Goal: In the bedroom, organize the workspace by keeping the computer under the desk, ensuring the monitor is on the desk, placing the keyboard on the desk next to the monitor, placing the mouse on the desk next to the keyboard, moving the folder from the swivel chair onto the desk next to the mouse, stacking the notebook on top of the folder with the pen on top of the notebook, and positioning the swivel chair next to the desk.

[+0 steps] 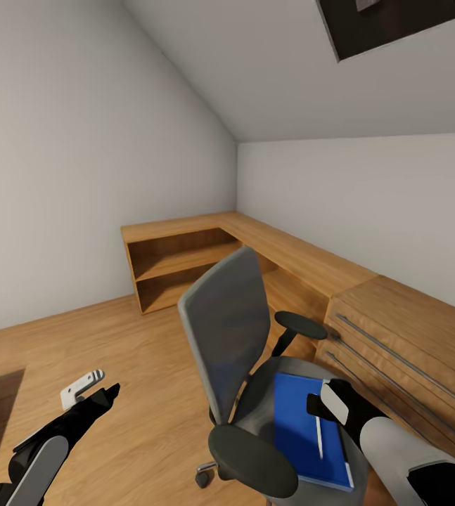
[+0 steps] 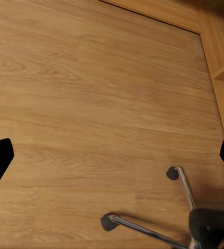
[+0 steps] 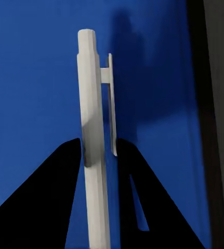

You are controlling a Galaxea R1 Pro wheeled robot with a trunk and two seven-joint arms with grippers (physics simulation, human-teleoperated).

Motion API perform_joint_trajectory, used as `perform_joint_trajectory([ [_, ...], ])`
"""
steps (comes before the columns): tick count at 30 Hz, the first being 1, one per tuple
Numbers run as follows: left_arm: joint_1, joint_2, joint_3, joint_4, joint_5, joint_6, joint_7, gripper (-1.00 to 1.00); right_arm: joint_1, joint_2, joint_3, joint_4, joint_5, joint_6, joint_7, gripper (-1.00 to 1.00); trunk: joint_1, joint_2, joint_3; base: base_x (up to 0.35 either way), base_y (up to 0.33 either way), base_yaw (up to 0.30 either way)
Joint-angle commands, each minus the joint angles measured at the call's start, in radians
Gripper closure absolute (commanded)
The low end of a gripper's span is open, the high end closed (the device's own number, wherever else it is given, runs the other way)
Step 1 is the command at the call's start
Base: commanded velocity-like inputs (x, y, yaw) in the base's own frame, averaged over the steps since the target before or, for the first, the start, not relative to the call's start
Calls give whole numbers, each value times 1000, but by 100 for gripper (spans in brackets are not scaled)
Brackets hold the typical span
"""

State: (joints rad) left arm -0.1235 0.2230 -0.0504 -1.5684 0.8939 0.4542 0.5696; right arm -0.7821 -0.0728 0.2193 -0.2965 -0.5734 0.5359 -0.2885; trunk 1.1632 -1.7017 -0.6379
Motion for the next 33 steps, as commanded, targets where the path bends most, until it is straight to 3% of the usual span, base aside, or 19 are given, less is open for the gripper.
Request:
perform_joint_trajectory([
  [1,-1,1,-2,1,8,1,9,-100,0,-1,8,-2,-11,4,-8,100,-4,7,2,0,0,0],
  [5,-1,1,-3,49,8,1,8,-100,0,-3,9,-19,-10,4,-8,100,-19,35,15,0,0,0],
  [14,-1,2,-1,106,4,-1,10,-100,2,-49,9,-150,-14,54,-8,100,-54,98,43,-17,0,0],
  [23,-1,1,-2,127,3,-3,9,-100,9,-68,8,-272,-52,102,-8,100,-88,161,71,-261,0,0],
  [33,-1,1,-4,296,-1,-8,4,-100,109,-116,8,-526,-68,129,-18,100,-127,231,102,-194,0,0],
])
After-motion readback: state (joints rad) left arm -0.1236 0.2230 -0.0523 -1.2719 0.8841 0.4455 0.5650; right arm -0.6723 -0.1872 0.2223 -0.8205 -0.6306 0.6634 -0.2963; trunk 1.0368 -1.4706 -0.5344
